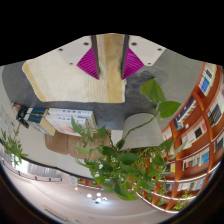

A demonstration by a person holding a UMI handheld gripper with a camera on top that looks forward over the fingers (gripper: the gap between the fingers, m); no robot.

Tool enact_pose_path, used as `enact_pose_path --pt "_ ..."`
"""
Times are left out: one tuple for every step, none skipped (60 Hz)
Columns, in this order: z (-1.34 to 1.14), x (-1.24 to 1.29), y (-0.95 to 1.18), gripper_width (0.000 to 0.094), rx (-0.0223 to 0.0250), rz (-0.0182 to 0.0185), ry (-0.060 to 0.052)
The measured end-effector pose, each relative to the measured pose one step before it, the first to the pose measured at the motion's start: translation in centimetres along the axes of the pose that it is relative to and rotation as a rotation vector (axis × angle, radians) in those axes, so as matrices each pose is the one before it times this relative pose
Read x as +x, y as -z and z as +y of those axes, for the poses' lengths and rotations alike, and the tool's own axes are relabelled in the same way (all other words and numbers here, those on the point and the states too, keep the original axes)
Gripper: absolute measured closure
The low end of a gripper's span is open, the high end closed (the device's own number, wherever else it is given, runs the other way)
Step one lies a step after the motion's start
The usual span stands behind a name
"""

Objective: Fold towel

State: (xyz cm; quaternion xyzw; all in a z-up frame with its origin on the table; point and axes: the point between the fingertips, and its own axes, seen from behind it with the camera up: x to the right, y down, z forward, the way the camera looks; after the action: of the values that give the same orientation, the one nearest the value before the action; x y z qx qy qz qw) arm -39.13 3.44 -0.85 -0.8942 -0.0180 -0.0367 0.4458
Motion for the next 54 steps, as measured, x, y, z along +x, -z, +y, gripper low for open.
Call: enact_pose_path --pt "-0.103 -0.137 -0.075 0.0606 0.00536 -0.0083 0.0" --pt "0.024 -0.104 -0.049 0.0656 -0.00038 -0.00669 -0.0012" --pt "-0.019 -0.07 -0.021 0.0692 -0.00058 -0.00509 -0.0019" --pt "-0.26 0.698 -0.223 0.0721 -0.00015 -0.00283 0.0004" --pt "0.211 -0.155 -0.087 0.072 -0.00436 0.00425 -0.0008" --pt "0.034 0.371 -0.088 0.0843 -0.00237 0.01547 0.0042" --pt "-0.014 0.318 0.015 0.0896 -0.0012 0.01381 0.0059" --pt "0.0 -0.071 0.014 0.0898 -0.00127 -0.00133 -0.0018" --pt "0.127 -0.163 0.012 0.0898 -0.00763 -0.00653 -0.0084" --pt "0.035 -0.082 0.066 0.0898 -0.00701 -0.00545 -0.0108" --pt "0.009 -0.13 0.23 0.0898 -0.00148 -0.00983 -0.0141" --pt "-0.001 -0.007 0.041 0.0898 -0.00943 -0.01119 -0.0162" --pt "-0.095 -0.033 0.114 0.0898 -0.00852 -0.0118 -0.0174" --pt "-0.169 0.007 0.153 0.0898 -0.00661 -0.01254 -0.0192" --pt "-0.274 -0.005 0.192 0.0899 -0.00431 -0.01367 -0.0212" --pt "-0.2 -0.121 0.131 0.0899 -0.00269 -0.01083 -0.0237" --pt "-0.458 0.136 0.469 0.0898 -0.00091 -0.01261 -0.0244" --pt "-0.519 0.103 0.366 0.0898 0.00263 -0.01276 -0.0252" --pt "-0.637 0.129 0.441 0.0898 0.00483 -0.0112 -0.0232" --pt "-0.705 0.207 0.465 0.0898 0.0062 -0.00926 -0.0182" --pt "-0.69 0.188 0.16 0.0898 0.00486 -0.00573 -0.0157" --pt "-0.834 0.426 0.656 0.0899 0.00524 -0.00384 -0.0119" --pt "-0.718 0.428 0.488 0.0898 0.00536 -0.00293 -0.0134" --pt "-0.759 0.495 0.507 0.0899 0.00549 -0.0014 -0.0146" --pt "-0.749 0.505 0.459 0.0898 0.00581 -0.00069 -0.0149" --pt "-0.758 0.547 0.479 0.0898 0.00528 -0.00042 -0.0149" --pt "-0.841 0.65 0.197 0.0899 0.00434 -0.00088 -0.0154" --pt "-0.691 0.62 0.52 0.0898 0.00441 -0.0002 -0.0149" --pt "-0.647 0.707 0.338 0.0898 0.00432 0.00082 -0.0146" --pt "-0.597 0.722 0.255 0.0899 0.00294 0.00185 -0.0127" --pt "-0.551 0.821 0.218 0.0898 0.00178 0.00381 -0.0103" --pt "-0.531 0.86 0.182 0.0899 0.00168 0.00549 -0.0081" --pt "-0.474 0.91 0.003 0.0899 0.00131 0.00574 -0.007" --pt "-0.574 0.935 0.114 0.0898 0.00207 0.00605 -0.0036" --pt "-0.442 1.097 -0.078 0.0898 0.00328 0.00652 0.0012" --pt "-0.355 1.058 -0.067 0.0899 0.0046 0.00696 0.0044" --pt "-0.28 1.055 -0.136 0.0896 0.00256 0.00787 0.0067" --pt "-0.1 1.137 -0.171 0.0859 -0.00237 0.00954 0.0066" --pt "-0.003 1.121 -0.203 0.0845 -0.00512 0.01045 0.0065" --pt "0.093 1.125 -0.31 0.0846 -0.00764 0.00959 0.0073" --pt "0.161 0.869 -0.046 0.0846 -0.00814 0.00893 0.0047" --pt "0.173 1.179 -0.527 0.0846 -0.00951 0.00829 0.0067" --pt "0.231 1.019 -0.39 0.0846 -0.00891 0.00797 0.0088" --pt "0.288 0.957 -0.392 0.0836 -0.00973 0.00618 0.0124" --pt "0.347 0.957 -0.407 0.0813 -0.01156 0.00674 0.013" --pt "0.365 0.908 -0.43 0.0781 -0.01269 0.00504 0.013" --pt "0.381 0.782 -0.24 0.0735 -0.01074 0.0073 0.0133" --pt "0.2 0.87 -0.388 0.0676 -0.005 0.00721 0.0157" --pt "0.152 0.883 -0.245 0.0555 0.0004 0.0057 0.0179" --pt "0.138 0.644 -0.441 0.0532 0.00128 0.00895 0.0164" --pt "0.155 0.696 -0.26 0.0457 -0.00244 0.00798 0.0138" --pt "0.137 0.724 -0.214 0.0388 -0.00249 0.0095 0.0106" --pt "0.065 0.631 -0.184 0.0321 0.00012 0.00757 0.0079" --pt "0.005 0.612 -0.011 0.0267 0.00165 0.00306 0.0049"
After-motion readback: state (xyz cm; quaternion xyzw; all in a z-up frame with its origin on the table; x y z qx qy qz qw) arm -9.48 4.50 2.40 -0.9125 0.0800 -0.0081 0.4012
